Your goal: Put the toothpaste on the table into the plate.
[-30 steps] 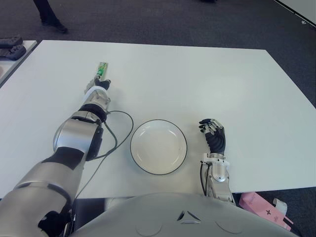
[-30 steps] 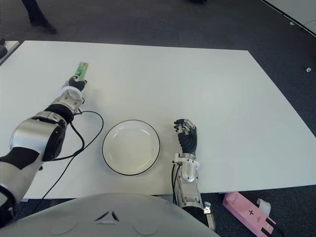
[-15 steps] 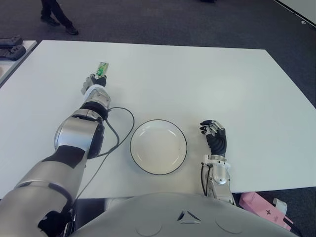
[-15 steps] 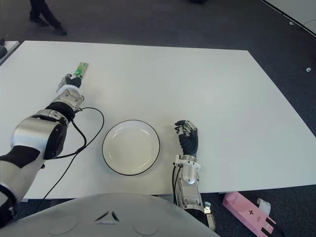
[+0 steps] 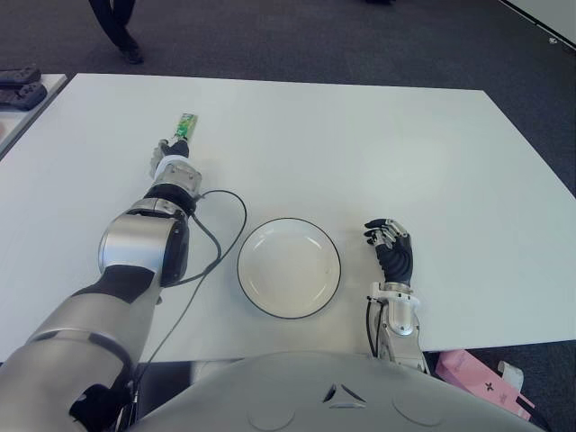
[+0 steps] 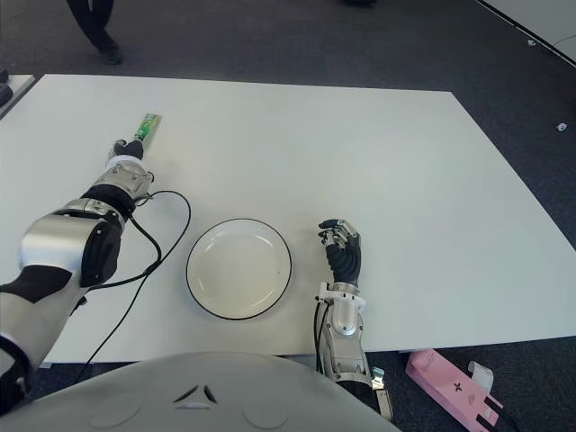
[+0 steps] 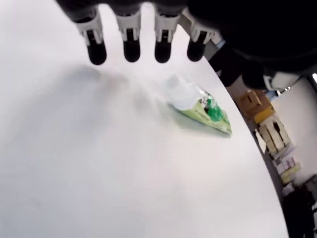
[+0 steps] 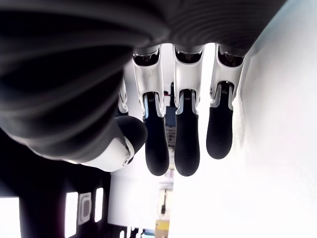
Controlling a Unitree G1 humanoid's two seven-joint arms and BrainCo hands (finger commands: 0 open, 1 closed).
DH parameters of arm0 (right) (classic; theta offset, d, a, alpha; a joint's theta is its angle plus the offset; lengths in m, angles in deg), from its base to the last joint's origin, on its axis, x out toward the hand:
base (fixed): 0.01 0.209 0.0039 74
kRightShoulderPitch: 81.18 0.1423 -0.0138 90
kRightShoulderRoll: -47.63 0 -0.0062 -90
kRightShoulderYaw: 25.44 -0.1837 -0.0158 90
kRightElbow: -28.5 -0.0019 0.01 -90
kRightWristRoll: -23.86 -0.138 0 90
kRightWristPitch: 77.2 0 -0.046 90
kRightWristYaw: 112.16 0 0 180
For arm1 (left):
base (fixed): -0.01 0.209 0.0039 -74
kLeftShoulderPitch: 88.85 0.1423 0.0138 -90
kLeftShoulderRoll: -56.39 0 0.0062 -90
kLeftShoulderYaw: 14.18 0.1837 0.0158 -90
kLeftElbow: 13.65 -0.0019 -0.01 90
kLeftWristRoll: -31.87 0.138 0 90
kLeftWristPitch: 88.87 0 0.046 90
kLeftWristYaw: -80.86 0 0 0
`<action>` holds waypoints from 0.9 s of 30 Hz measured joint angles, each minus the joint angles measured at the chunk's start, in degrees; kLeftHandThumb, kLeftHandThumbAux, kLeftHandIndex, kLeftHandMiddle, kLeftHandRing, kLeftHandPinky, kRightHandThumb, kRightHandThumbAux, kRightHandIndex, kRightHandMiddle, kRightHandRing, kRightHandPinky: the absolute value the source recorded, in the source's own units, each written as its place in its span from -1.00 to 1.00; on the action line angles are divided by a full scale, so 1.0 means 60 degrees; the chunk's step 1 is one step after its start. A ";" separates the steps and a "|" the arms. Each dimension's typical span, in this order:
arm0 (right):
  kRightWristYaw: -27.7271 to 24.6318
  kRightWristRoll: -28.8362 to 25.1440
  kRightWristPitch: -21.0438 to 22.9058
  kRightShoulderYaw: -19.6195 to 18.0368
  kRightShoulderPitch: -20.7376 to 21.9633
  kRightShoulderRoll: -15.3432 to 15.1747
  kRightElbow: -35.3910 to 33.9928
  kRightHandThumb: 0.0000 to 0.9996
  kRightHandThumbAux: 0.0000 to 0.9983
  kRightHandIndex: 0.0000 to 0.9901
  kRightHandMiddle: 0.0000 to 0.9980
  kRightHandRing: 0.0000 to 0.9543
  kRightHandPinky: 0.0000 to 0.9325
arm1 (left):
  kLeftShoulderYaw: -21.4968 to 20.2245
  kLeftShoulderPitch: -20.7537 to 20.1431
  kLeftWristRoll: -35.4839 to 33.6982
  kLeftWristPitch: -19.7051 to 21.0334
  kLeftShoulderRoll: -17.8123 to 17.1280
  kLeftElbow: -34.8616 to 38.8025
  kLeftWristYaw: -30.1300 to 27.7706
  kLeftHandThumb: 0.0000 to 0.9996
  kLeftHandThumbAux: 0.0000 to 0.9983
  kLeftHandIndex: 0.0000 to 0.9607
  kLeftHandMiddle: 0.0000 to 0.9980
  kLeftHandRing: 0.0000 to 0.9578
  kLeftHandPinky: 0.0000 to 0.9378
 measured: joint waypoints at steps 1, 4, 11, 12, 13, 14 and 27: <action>-0.0006 -0.0001 0.0000 0.0000 -0.0001 -0.0001 -0.0001 0.43 0.46 -0.13 -0.04 0.06 0.09 | -0.0132 0.0001 -0.0096 -0.0070 0.0000 0.0000 0.0011 0.15 -0.76 -1.00 -1.00 -1.00 -1.00; -0.0024 -0.0002 0.0000 -0.0001 -0.0008 -0.0004 -0.0006 0.43 0.46 -0.13 -0.04 0.06 0.08 | -0.0421 0.0021 -0.0296 -0.0321 -0.0002 -0.0001 -0.0011 0.17 -0.76 -1.00 -1.00 -1.00 -1.00; -0.0008 -0.0001 0.0000 -0.0016 -0.0041 0.0003 -0.0031 0.43 0.46 -0.13 -0.04 0.04 0.06 | -0.0939 -0.0045 -0.0666 -0.0382 -0.0005 0.0000 0.0060 0.23 -0.76 -1.00 -1.00 -1.00 -1.00; -0.0002 -0.0001 0.0000 -0.0019 -0.0049 0.0004 -0.0035 0.43 0.46 -0.13 -0.04 0.04 0.06 | -0.1009 -0.0066 -0.0732 -0.0383 -0.0012 0.0001 0.0060 0.24 -0.75 -1.00 -1.00 -1.00 -1.00; 0.0002 -0.0001 0.0000 -0.0023 -0.0054 0.0005 -0.0039 0.43 0.46 -0.13 -0.04 0.04 0.06 | -0.1054 -0.0080 -0.0769 -0.0383 -0.0020 0.0001 0.0060 0.24 -0.75 -1.00 -1.00 -1.00 -1.00; 0.0005 -0.0001 0.0000 -0.0025 -0.0061 0.0007 -0.0043 0.43 0.46 -0.13 -0.04 0.04 0.06 | -0.1118 -0.0093 -0.0808 -0.0390 -0.0026 0.0001 0.0060 0.25 -0.75 -1.00 -1.00 -1.00 -1.00; 0.0017 -0.0027 0.0090 -0.0083 -0.0263 0.0026 -0.0244 0.43 0.46 -0.13 -0.03 0.03 0.06 | -0.1082 -0.0105 -0.0678 -0.0502 -0.0260 -0.0002 -0.0986 0.42 -0.51 -0.30 -0.99 -1.00 -1.00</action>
